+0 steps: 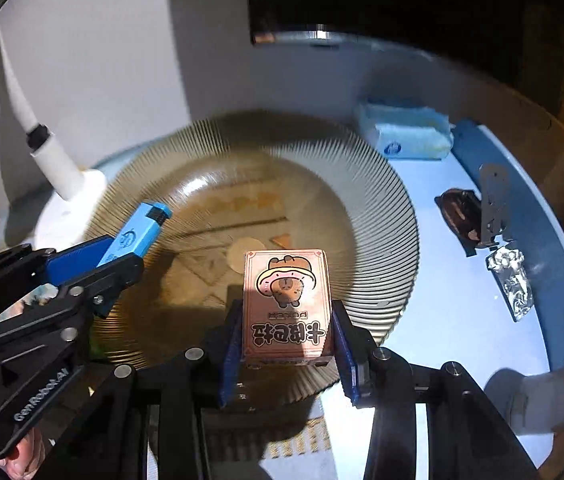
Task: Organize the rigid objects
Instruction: 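Carry both items to the amber bowl and open both tools to drop them, then move both open tools back toward the pile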
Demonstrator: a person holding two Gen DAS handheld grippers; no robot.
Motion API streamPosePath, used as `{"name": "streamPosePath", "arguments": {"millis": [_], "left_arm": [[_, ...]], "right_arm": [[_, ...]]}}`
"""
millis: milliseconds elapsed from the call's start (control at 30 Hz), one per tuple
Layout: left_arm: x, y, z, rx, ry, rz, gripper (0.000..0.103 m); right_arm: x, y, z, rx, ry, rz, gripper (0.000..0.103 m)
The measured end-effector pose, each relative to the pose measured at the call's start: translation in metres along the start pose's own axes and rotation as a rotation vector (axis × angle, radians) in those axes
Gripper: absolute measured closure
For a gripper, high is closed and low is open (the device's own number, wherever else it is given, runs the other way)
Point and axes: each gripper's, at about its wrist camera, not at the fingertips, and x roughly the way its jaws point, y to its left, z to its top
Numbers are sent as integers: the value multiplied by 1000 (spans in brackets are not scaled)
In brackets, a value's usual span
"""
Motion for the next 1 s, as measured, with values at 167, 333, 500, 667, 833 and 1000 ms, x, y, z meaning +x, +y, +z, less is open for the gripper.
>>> {"name": "streamPosePath", "arguments": {"millis": [167,333,500,667,833,1000], "left_arm": [[24,-4,1,3,45,-8,82],[29,-8,7,18,41,37,66],[-7,7,13,-16,-20,4,63],[-68,19,-2,-11,-119,14,59],[-140,38,-24,-35,-220,29,58],[-224,62,-45,-67,-342,100,33]], "right_arm": [[19,-2,0,-21,37,-30,63],[29,-1,1,-39,43,-60,58],[10,-16,5,26,-26,-52,48],[-27,-24,2,78,-107,-6,43],[-60,-8,-6,64,-153,40,43],[-103,33,-14,8,-217,91,43]]}}
